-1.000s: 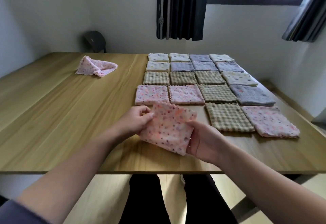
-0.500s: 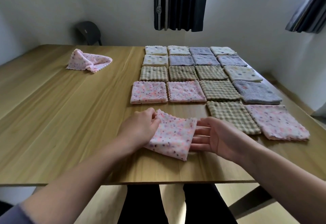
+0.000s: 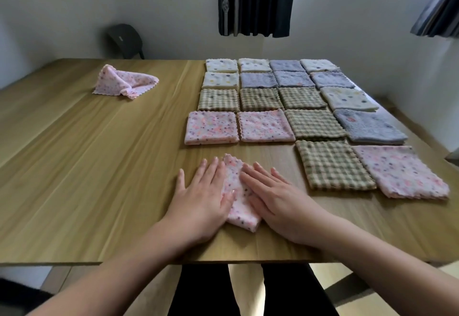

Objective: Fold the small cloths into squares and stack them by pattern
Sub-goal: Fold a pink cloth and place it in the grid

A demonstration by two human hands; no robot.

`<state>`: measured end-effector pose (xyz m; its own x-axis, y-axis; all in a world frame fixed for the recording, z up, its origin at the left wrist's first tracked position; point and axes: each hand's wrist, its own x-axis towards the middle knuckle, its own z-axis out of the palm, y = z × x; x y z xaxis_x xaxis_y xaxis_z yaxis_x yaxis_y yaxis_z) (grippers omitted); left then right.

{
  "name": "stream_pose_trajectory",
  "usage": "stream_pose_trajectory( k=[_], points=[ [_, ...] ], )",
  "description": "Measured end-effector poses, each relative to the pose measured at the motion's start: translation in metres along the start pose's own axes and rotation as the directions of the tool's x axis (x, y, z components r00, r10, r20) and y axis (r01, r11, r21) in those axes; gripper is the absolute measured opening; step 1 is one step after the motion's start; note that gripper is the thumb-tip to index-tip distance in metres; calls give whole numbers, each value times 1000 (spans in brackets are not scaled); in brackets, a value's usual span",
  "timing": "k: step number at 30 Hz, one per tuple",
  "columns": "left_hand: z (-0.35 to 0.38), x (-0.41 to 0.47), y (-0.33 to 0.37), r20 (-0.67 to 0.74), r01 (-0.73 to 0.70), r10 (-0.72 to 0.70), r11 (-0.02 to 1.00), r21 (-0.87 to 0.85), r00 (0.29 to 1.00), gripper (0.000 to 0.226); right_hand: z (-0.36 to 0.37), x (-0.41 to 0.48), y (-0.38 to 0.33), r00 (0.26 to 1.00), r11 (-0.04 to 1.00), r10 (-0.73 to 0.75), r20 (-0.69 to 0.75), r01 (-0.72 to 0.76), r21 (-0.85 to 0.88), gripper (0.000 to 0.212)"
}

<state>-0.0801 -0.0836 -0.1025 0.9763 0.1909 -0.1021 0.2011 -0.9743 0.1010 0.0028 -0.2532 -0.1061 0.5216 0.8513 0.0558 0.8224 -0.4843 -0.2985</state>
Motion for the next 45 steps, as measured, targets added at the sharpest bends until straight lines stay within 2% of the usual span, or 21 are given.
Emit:
stream_pose_trajectory(
  k=[3, 5, 7, 9, 10, 11, 14, 17, 20, 24, 27, 30, 35, 45],
  points=[
    [-3, 10, -13, 11, -8, 7, 995, 99, 1000, 75, -5, -4, -3, 996, 996, 76, 51, -73, -57, 65],
    [-10, 18, -23, -125, 52, -24, 972, 229, 992, 85, -9, -9, -11, 993, 970, 116, 24, -108, -218, 68],
    [-17, 22, -28, -260, 116, -63, 973, 197, 964, 84, -13, -12, -22, 985, 926, 152, -79, -170, -338, 75],
    [-19, 21, -33, -253, 90, -86, 996, 4, 964, 90, -15, -8, -26, 972, 927, 165, -166, -211, -311, 64],
    [-19, 19, -33, -193, 41, -56, 996, -78, 980, 93, -14, -5, -26, 965, 937, 146, -216, -205, -281, 61],
    [-17, 14, -32, -124, -13, -1, 994, -112, 992, 95, -14, -1, -26, 971, 955, 132, -199, -179, -237, 63],
    [-5, 3, -30, -6, -145, 145, 989, -40, 989, 95, -4, 4, -25, 995, 986, 86, -59, -93, -139, 67],
    [-3, 1, -38, -11, -110, 110, 994, -26, 994, 96, 0, 5, -20, 996, 986, 86, 9, -84, -146, 74],
    [-7, 7, -44, -48, -47, 46, 999, -15, 998, 95, -8, 9, -21, 991, 983, 128, 33, -122, -141, 60],
    [-3, 17, -48, -106, 44, -54, 994, -98, 993, 67, -3, 17, -35, 995, 995, 86, 43, -83, -64, 63],
    [0, 19, -48, -105, 53, -63, 994, -96, 993, 63, 6, 20, -29, 994, 990, 77, 79, -66, -127, 75],
    [1, 19, -48, -107, 59, -70, 993, -102, 992, 63, 4, 23, -14, 986, 978, 154, 63, -143, -153, 80],
    [1, 17, -49, -115, 65, -79, 991, -117, 990, 62, -5, 33, -2, 970, 968, 216, 109, -197, -157, 59],
    [0, 16, -49, -127, 56, -72, 991, -119, 989, 62, -15, 32, 13, 967, 966, 226, 115, -207, -158, 58]
  ],
)
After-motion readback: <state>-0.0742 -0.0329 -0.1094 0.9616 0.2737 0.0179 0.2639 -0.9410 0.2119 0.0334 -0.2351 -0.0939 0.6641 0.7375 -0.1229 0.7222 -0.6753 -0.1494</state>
